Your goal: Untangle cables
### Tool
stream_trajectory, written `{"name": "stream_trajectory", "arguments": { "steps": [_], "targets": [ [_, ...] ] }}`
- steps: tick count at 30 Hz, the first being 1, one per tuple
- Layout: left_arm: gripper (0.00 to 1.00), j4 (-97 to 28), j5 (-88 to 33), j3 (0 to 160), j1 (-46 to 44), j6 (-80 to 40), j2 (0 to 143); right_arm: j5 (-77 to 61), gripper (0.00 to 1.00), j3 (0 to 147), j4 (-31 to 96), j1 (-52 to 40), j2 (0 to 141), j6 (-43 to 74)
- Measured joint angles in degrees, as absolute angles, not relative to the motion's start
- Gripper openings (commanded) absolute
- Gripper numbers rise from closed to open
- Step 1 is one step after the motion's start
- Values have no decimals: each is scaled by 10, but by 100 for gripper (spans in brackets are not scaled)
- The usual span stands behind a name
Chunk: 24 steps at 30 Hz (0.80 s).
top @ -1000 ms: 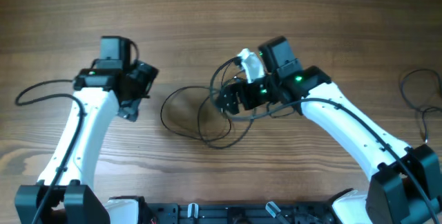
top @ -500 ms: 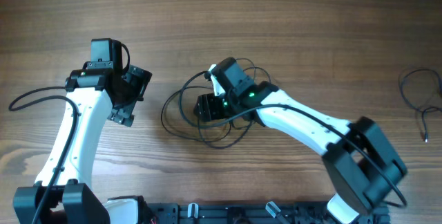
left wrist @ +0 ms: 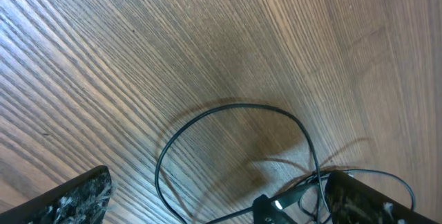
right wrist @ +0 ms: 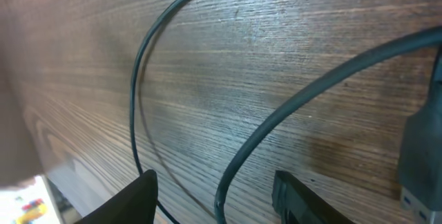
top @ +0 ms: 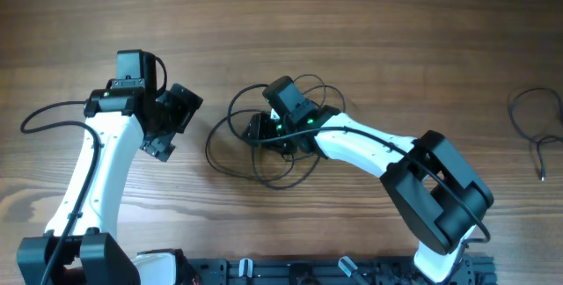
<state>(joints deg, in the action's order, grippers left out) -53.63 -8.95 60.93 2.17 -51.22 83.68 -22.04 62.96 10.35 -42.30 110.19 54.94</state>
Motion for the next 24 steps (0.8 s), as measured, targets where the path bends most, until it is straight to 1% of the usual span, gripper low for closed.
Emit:
{"name": "stream_trajectory", "arguments": {
  "steps": [4,5,6,8,9,12,14,17,20,24],
  "targets": [
    [100,-536,-90,609,22,-511,837,-209,48,630,89,-425,1108,587],
    [100,-536,-89,609,22,-511,837,-209,45,630,84,-425,1111,592],
    [100,-536,-90,609,22,-511,837,-209,38,630,80,-426,1114,595],
    [100,-536,-90,608,22,-511,837,-208,9,630,74,-427,1120,606],
    [100,-536,-89,608,22,-510,837,-209,4,630,71,-428,1123,605],
    [100,-543,-91,608,22,-510,837,-209,4,630,59,-431,1129,606],
    [100,-547,-102,608,22,-509,837,-217,4,629,35,-430,1129,590],
    [100,-547,-117,607,22,-508,837,-241,4,629,36,-422,1121,552],
    [100,-545,-131,607,22,-495,837,-278,4,629,38,-404,1079,493],
    [100,-507,-180,606,22,-426,837,-324,4,630,50,-380,974,421]
  ]
}}
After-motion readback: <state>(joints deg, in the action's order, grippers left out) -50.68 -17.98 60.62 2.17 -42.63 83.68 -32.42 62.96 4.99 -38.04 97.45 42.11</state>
